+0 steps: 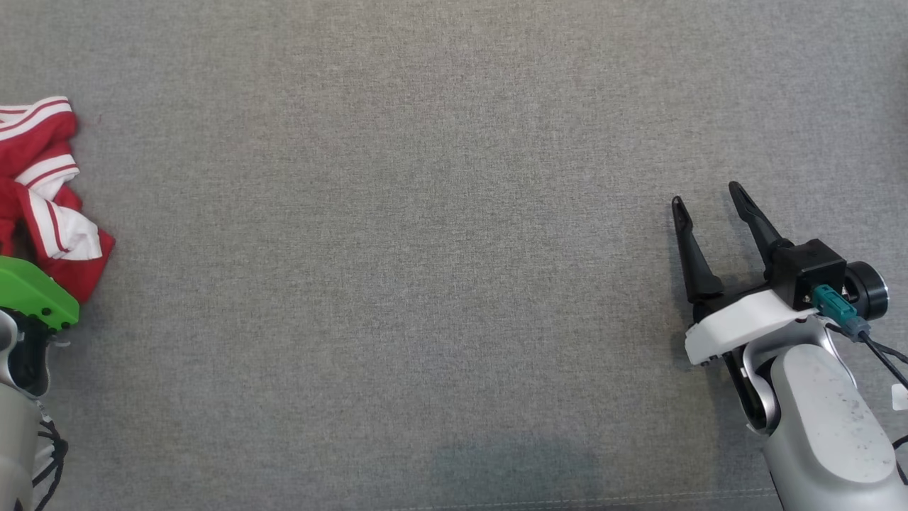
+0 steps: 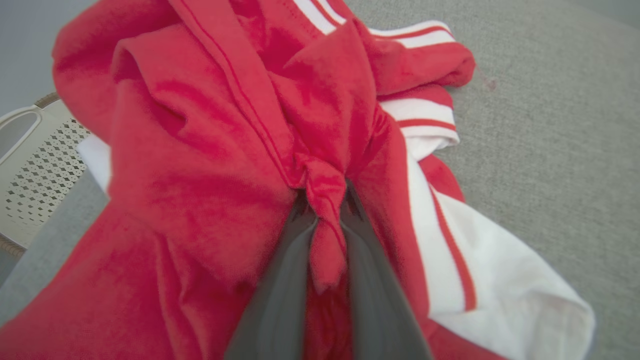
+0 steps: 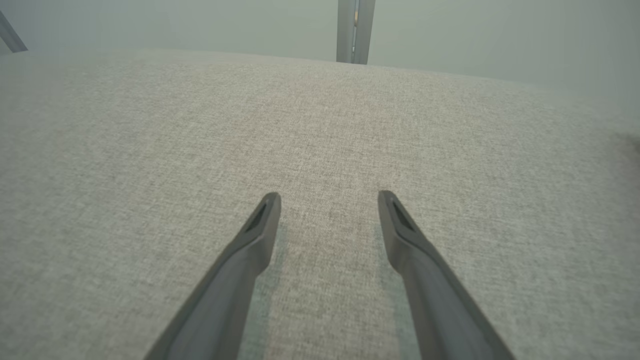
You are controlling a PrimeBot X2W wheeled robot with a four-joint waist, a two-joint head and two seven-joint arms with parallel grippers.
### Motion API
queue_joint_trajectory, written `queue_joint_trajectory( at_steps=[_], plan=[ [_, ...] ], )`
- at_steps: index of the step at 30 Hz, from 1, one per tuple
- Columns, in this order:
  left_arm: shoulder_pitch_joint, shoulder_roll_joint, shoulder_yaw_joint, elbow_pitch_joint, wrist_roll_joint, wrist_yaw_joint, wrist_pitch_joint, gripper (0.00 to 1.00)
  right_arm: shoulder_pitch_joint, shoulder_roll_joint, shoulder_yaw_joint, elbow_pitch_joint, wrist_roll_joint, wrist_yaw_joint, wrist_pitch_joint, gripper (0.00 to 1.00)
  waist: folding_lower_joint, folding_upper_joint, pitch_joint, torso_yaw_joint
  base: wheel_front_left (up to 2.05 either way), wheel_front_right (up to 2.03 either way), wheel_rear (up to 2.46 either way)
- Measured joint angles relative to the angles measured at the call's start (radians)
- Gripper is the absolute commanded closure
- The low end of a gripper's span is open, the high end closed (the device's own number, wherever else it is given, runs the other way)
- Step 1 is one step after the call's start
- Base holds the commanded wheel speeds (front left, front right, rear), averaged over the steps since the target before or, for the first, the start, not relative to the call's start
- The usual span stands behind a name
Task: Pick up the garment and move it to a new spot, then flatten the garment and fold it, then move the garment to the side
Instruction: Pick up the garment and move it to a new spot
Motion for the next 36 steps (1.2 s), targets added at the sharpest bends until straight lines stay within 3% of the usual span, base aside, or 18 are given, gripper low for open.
queue_joint_trajectory(
  at_steps=[12,22,36],
  plan=[
    [0.024,-0.054,-0.090,-0.060,0.038,-0.017,-0.104,1.00,0.020,0.037,-0.001,0.012,0.017,0.000,0.000,0.00,0.0000,0.0000,-0.084,0.008,0.00,0.00,0.00],
    [0.067,-0.103,-0.208,-0.273,0.035,-0.017,-0.132,1.00,0.050,0.063,0.001,0.018,0.035,0.000,0.000,0.00,-0.0001,0.0000,-0.170,-0.008,0.00,0.00,0.00],
    [0.092,-0.286,-0.378,-0.506,0.096,-0.018,-0.136,1.00,0.086,0.094,0.004,0.024,0.055,0.000,0.000,0.00,-0.0001,0.0000,-0.225,-0.137,0.00,0.00,0.00]
  ],
)
